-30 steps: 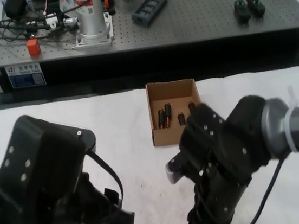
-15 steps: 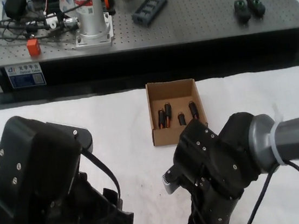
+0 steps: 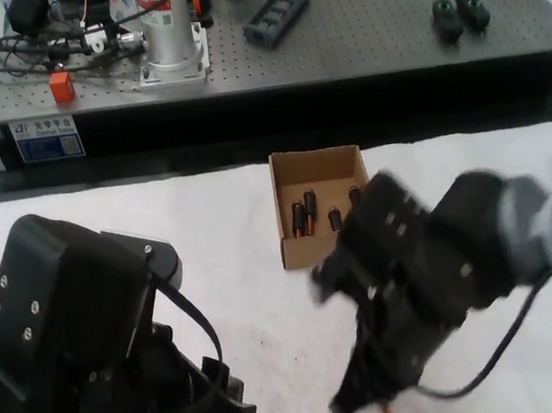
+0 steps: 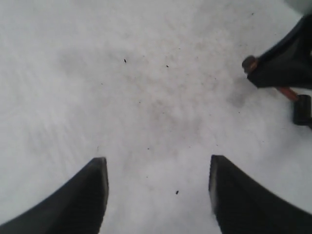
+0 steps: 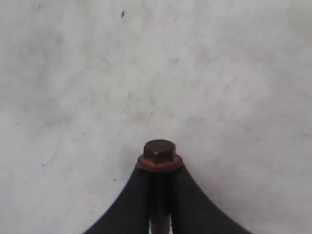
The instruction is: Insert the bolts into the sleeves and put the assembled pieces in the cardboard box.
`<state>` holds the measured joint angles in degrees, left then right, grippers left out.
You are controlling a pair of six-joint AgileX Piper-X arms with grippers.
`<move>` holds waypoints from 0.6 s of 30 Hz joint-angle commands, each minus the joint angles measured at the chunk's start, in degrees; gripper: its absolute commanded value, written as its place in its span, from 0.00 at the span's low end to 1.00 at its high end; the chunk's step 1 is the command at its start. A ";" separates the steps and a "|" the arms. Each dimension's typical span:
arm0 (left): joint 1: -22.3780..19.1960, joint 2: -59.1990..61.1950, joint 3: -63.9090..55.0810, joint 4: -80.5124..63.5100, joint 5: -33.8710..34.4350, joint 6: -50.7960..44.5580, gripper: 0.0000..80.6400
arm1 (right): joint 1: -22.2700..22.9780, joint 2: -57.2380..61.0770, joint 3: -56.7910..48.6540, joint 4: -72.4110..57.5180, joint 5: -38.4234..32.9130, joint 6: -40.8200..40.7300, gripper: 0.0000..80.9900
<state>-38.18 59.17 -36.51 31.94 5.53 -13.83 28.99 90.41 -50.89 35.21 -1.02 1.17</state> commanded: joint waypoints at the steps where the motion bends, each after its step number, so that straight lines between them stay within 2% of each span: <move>1: 0.17 -0.52 -0.06 -1.40 1.51 0.58 0.55 | -3.22 -5.12 0.03 -1.03 1.02 -1.17 0.02; 7: -0.81 4.41 -3.77 -4.41 5.89 0.70 0.55 | -13.66 -17.87 2.05 5.64 1.02 -2.05 0.02; 13: -8.52 20.86 -17.29 0.69 7.71 3.63 0.55 | -23.74 -30.24 8.86 12.63 1.02 -3.19 0.02; 18: -14.61 35.03 -29.47 6.82 6.26 4.67 0.55 | -29.50 -38.44 13.63 15.43 -0.03 -3.42 0.02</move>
<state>-50.41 89.85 -62.07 35.96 12.76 -10.65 0.38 53.27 -37.59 50.11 0.00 -1.49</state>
